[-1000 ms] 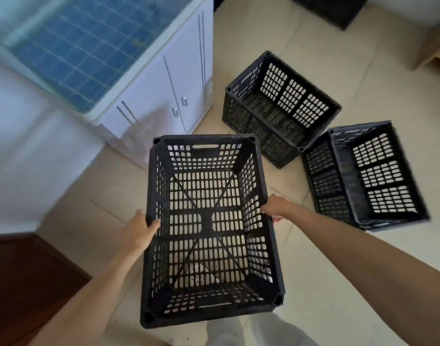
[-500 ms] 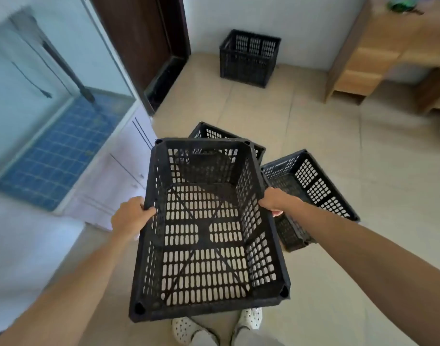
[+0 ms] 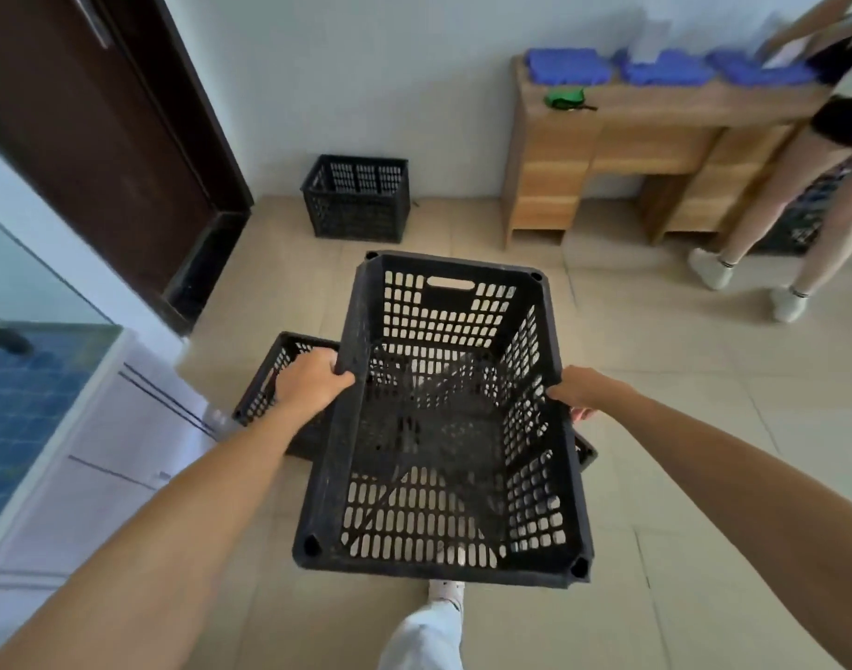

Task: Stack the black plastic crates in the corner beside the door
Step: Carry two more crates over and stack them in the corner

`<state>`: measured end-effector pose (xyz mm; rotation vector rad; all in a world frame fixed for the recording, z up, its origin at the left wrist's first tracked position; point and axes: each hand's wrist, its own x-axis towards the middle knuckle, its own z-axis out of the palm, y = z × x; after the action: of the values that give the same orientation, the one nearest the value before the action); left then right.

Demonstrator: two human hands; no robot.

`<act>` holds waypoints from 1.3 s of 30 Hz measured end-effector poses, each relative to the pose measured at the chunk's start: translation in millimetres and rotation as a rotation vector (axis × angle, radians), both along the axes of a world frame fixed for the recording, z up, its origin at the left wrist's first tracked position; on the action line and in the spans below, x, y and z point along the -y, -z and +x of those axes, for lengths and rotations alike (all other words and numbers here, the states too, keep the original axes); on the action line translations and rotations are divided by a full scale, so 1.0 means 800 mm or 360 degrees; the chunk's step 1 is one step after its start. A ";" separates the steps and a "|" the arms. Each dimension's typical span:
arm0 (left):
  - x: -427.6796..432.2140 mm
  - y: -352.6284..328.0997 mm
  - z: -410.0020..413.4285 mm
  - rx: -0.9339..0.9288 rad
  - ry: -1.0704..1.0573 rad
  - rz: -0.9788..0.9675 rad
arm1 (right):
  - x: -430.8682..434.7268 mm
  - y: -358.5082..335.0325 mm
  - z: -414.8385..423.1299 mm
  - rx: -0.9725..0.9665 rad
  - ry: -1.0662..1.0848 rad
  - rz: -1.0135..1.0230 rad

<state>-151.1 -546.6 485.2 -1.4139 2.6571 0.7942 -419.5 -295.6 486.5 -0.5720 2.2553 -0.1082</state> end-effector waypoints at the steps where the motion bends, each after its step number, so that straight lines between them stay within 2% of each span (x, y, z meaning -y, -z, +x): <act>1: 0.001 -0.001 -0.027 0.0024 0.0039 -0.0023 | -0.008 -0.003 -0.019 -0.0019 0.0049 0.0009; 10: 0.005 0.000 -0.271 0.0186 0.0545 0.0040 | -0.090 -0.026 -0.166 -0.0153 0.0331 0.0047; 16: -0.042 -0.003 -0.413 0.0264 0.0735 -0.0016 | -0.171 -0.022 -0.254 -0.0168 0.0604 -0.0044; 21: -0.099 0.002 -0.521 0.0299 0.0819 -0.0149 | -0.238 -0.009 -0.343 -0.0123 0.0654 -0.0073; 30: -0.215 -0.019 -0.685 0.0340 0.0720 -0.0203 | -0.337 -0.023 -0.533 -0.0136 0.0522 -0.0130; 39: -0.230 -0.031 -0.786 0.0264 0.0563 -0.0140 | -0.341 -0.049 -0.684 -0.0303 0.0307 -0.0198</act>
<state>-779.6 -362.2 509.8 -0.9316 2.7234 0.5079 -966.9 -22.5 525.5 -0.4439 2.4993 -0.3043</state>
